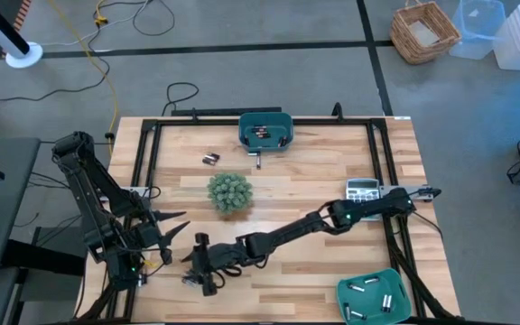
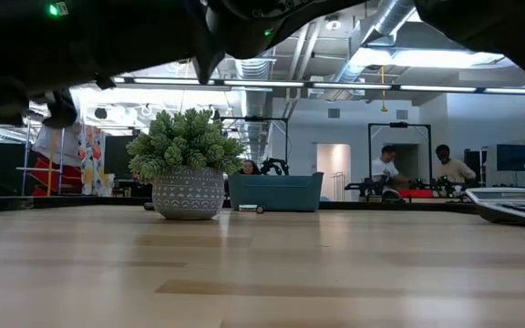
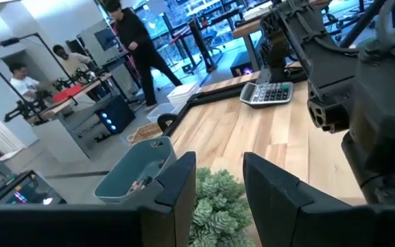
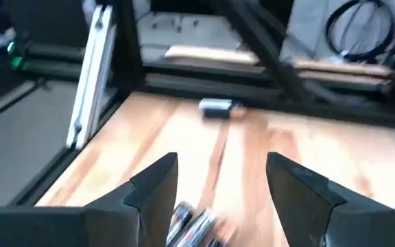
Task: Sort batteries
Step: Put the black battery into the blue bin
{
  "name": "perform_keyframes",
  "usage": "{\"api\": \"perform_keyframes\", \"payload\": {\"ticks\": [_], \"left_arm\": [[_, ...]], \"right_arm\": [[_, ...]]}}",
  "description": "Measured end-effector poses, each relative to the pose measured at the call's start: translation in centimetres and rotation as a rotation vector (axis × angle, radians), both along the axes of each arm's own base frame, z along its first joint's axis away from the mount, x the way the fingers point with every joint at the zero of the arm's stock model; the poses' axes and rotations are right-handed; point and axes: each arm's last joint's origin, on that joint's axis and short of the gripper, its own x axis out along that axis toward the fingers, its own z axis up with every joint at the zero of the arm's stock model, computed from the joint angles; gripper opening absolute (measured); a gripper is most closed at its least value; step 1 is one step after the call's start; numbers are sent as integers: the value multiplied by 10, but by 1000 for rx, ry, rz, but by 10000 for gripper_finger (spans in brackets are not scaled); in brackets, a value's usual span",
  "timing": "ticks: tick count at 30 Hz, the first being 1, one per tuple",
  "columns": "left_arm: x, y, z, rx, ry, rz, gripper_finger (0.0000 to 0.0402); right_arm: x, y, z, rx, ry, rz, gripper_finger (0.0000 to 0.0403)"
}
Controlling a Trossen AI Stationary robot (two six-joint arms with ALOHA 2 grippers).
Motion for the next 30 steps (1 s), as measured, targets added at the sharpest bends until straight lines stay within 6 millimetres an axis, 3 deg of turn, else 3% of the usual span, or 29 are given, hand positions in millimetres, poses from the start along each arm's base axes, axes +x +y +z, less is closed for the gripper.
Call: {"api": "perform_keyframes", "payload": {"ticks": [6,10,30], "left_arm": [[0,0,0,-9,4,-3,116],[0,0,0,-10,4,-3,116],[0,0,0,-15,3,-3,116]], "right_arm": [[-7,6,-14,-41,139,17,240],[-9,12,-13,-40,138,21,240],[-13,3,-25,-88,267,-51,240]]}}
